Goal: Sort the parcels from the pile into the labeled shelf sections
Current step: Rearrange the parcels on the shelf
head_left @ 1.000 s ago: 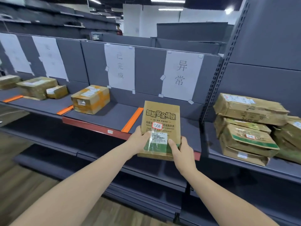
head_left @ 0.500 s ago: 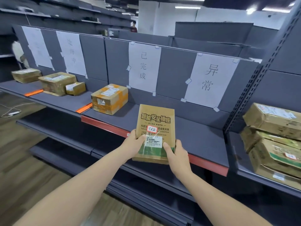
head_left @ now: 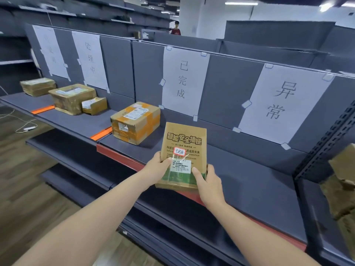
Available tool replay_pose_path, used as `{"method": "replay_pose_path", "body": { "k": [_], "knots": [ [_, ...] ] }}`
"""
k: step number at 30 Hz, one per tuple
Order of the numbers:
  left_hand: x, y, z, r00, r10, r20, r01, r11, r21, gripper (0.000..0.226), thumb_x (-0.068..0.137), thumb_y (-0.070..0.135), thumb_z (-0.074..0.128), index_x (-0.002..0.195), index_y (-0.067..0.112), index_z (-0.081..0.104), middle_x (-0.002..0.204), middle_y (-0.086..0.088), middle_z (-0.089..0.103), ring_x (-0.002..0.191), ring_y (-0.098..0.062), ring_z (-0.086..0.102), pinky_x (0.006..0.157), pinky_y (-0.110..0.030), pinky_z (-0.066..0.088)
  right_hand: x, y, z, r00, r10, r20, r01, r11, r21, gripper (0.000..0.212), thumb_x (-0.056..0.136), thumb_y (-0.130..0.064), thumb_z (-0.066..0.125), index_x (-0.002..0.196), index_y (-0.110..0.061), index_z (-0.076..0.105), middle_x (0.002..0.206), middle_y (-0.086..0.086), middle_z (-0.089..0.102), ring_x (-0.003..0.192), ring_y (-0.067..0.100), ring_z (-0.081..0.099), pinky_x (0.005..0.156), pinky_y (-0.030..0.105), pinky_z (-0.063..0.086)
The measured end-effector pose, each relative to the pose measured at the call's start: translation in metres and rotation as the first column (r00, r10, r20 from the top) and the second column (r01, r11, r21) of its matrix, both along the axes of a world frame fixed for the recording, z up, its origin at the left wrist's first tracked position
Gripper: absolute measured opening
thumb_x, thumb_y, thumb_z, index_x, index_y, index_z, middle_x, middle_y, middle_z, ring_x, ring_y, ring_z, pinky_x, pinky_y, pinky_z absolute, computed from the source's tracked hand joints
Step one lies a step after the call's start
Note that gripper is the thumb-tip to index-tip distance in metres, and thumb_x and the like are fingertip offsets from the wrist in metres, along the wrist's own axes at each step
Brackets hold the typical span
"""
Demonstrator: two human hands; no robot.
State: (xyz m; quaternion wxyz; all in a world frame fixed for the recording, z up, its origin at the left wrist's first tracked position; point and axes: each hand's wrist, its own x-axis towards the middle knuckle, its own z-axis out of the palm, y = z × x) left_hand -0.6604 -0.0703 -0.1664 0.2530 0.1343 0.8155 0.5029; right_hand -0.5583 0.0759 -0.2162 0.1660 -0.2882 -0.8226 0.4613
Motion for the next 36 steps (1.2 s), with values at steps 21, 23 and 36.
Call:
{"method": "replay_pose_path", "body": {
  "k": [21, 23, 36],
  "knots": [
    [-0.178, 0.032, -0.016, 0.994, -0.108, -0.005, 0.107, 0.99, -0.096, 0.045, 0.102, 0.037, 0.039, 0.145, 0.023, 0.033, 0.142, 0.003, 0.049, 0.126, -0.02, 0.047, 0.097, -0.033, 0.037, -0.161, 0.019, -0.018, 0.992, -0.118, 0.037, 0.121, 0.99, -0.067, 0.031, 0.092, -0.053, 0.05, 0.111, -0.029, 0.053, 0.107, -0.01, 0.064, 0.099, 0.016, 0.061, 0.086, 0.044, 0.053],
    [-0.203, 0.031, -0.018, 0.991, -0.136, 0.009, 0.136, 0.984, -0.114, 0.046, 0.102, 0.039, 0.038, 0.145, 0.023, 0.032, 0.143, 0.002, 0.048, 0.128, -0.022, 0.046, 0.101, -0.036, 0.037, -0.18, 0.014, -0.02, 0.989, -0.14, 0.041, 0.142, 0.988, -0.055, 0.033, 0.092, -0.055, 0.049, 0.109, -0.028, 0.052, 0.105, -0.01, 0.065, 0.097, 0.015, 0.061, 0.084, 0.043, 0.053],
    [-0.288, 0.044, -0.041, 0.967, -0.248, 0.055, 0.253, 0.958, -0.135, 0.045, 0.102, 0.036, 0.039, 0.143, 0.019, 0.034, 0.14, 0.001, 0.051, 0.126, -0.021, 0.048, 0.096, -0.032, 0.036, -0.245, -0.005, -0.036, 0.954, -0.294, 0.064, 0.3, 0.948, -0.103, 0.033, 0.096, -0.047, 0.051, 0.116, -0.022, 0.054, 0.114, -0.009, 0.066, 0.1, 0.011, 0.062, 0.086, 0.033, 0.053]
  ]
}}
